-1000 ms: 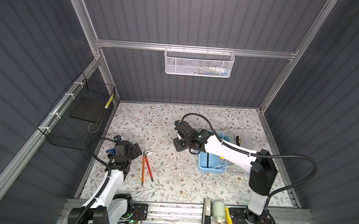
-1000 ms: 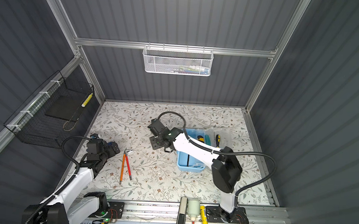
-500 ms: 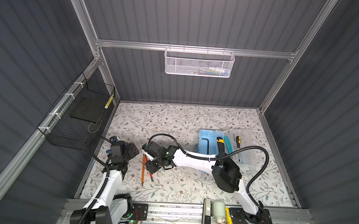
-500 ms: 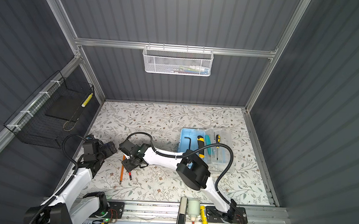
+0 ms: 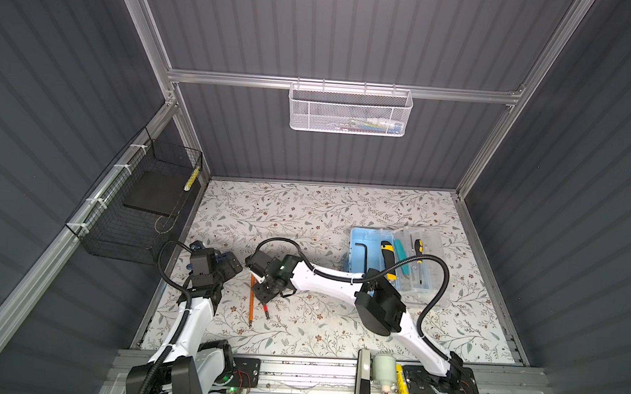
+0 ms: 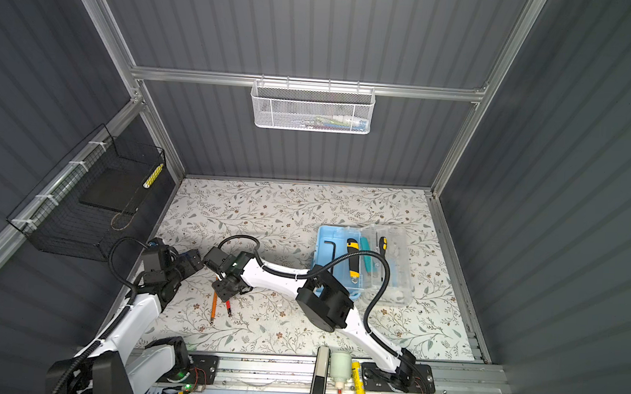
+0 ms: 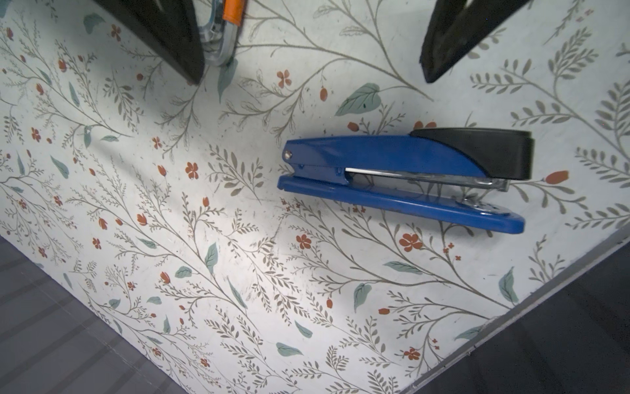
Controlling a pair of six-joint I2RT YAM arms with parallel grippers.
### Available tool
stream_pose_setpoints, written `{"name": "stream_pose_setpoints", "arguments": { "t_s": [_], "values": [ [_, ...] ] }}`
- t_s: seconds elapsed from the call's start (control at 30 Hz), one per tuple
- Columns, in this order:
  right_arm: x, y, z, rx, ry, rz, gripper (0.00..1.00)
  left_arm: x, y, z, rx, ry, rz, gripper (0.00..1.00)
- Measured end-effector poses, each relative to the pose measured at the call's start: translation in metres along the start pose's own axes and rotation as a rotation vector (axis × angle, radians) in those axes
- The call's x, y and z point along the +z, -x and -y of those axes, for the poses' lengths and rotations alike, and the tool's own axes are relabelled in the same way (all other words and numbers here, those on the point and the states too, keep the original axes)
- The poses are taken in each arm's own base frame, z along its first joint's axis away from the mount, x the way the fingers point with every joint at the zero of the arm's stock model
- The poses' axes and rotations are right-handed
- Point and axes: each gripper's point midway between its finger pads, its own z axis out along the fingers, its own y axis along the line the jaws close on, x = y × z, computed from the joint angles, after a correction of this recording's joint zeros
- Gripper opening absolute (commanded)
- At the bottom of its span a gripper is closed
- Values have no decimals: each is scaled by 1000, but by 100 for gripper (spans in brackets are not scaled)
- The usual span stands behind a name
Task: Pack the tool kit
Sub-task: 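Lower the right gripper and close it on the red-handled hex key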
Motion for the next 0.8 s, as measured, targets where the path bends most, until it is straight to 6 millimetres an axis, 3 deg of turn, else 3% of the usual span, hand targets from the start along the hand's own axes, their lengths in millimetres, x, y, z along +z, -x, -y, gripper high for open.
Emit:
{"name": "stream_pose_setpoints", "arguments": {
  "t_s": [0.27,0.4,0.8],
  "values": [
    [7,9,-2,-10,-11,-3,37,4,-4,-4,-20,-2,-26,99],
    [6,8,3,-3,-43,-13,35,4,-4,-3,-20,-7,-28,99],
    [4,4,21,34,-134,-13,13,4,-5,-2,-21,-12,-30,99]
  ]
}}
